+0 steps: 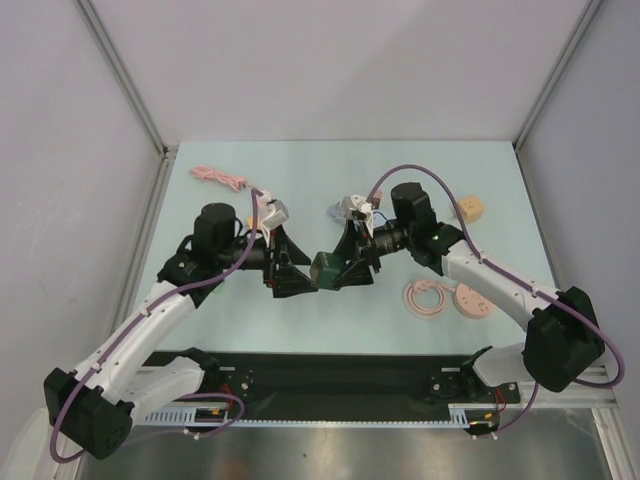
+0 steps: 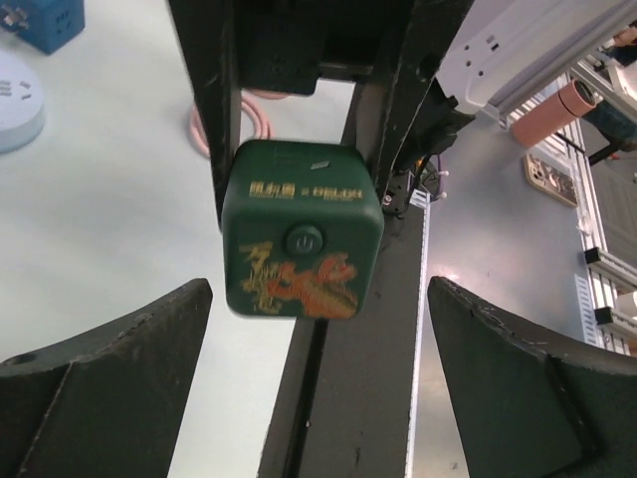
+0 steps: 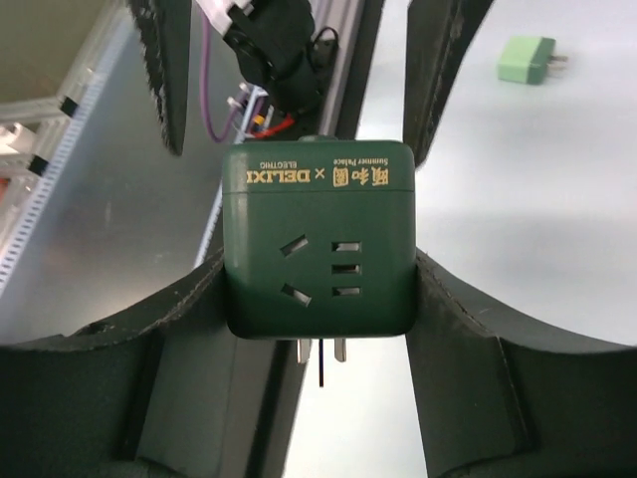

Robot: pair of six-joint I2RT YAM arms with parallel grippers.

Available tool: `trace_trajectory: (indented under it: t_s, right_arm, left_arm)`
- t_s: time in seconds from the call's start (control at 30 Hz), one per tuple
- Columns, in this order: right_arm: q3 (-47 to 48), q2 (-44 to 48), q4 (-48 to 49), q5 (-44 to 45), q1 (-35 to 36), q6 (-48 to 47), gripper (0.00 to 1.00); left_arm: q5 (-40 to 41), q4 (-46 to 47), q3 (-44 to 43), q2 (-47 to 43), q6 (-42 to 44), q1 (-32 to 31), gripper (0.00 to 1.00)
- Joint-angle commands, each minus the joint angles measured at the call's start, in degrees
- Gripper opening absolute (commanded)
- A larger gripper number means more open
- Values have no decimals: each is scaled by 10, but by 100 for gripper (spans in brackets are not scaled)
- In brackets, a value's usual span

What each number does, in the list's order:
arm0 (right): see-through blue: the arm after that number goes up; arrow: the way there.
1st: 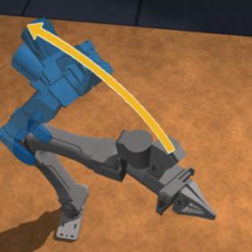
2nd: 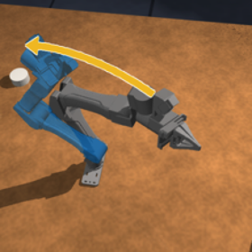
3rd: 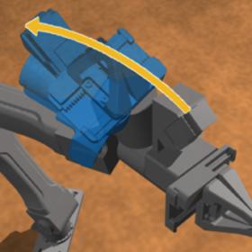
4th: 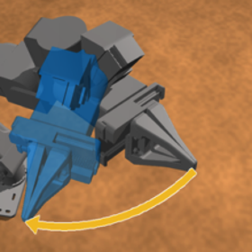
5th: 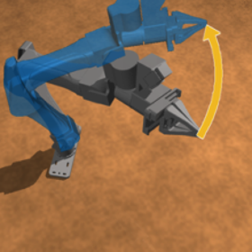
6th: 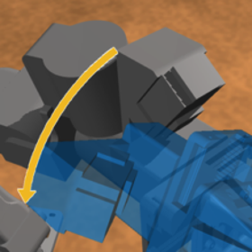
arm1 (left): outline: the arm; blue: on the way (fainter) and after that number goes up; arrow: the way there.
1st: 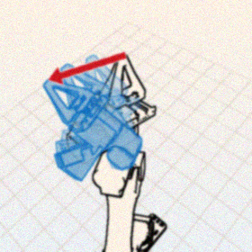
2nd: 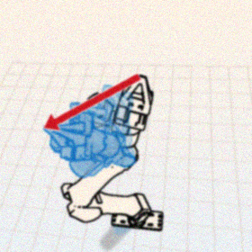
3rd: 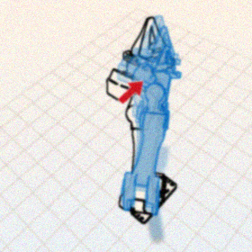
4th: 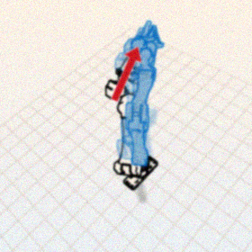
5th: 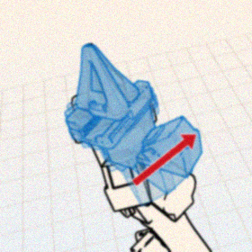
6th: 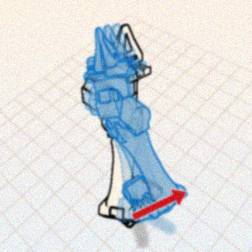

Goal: Insert the plug

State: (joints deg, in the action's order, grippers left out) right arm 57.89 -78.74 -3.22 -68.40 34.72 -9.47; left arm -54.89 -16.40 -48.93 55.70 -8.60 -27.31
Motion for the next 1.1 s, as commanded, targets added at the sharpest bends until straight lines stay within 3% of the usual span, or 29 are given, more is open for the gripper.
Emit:
trace_trajectory:
  t_s: [0.0, 0.17, 0.37, 0.77, 1.07]
  right_arm:
    - [9, 10, 28, -7, 19, 47, 0]
    - [-41, 27, 150, 0, 24, 116, 0]
    - [-40, 34, 132, -2, 25, 99, 0]
    - [-39, 24, 150, -8, 25, 111, 0]
    - [-45, 22, 168, -9, 26, 119, 0]
  left_arm:
    - [-25, 54, -5, -13, -18, -21, 95]
    - [-6, 70, 6, -3, -24, -37, 94]
    - [-3, 79, 18, 4, -23, -43, 90]
    - [-13, 102, 30, 19, -23, -43, 94]
    - [-21, 125, 45, 22, -36, -49, 86]
